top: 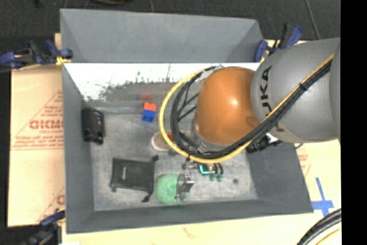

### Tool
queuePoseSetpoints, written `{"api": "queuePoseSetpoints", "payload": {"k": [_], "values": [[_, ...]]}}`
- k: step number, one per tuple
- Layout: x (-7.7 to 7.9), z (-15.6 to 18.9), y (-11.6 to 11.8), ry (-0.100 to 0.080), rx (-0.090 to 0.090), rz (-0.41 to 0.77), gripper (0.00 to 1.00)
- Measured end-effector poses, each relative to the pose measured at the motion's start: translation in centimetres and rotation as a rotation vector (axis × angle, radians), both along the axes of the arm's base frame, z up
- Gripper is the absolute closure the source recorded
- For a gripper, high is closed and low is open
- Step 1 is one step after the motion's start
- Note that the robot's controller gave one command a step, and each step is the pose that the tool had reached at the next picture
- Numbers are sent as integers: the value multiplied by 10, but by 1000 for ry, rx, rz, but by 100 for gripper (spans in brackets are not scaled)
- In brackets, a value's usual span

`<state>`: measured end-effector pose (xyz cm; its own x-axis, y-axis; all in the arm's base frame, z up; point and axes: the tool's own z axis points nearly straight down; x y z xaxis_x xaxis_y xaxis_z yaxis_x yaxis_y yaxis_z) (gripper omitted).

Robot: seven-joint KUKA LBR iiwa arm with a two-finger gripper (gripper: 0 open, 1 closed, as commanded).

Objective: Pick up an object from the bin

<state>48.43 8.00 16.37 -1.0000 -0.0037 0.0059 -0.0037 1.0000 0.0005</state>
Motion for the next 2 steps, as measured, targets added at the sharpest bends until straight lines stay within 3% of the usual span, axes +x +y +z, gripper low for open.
{"api": "queuePoseSetpoints", "payload": {"k": [1,2], "values": [[2,4,0,-8,1,-3,0],[-5,-91,-6,-16,2,47,100]]}}
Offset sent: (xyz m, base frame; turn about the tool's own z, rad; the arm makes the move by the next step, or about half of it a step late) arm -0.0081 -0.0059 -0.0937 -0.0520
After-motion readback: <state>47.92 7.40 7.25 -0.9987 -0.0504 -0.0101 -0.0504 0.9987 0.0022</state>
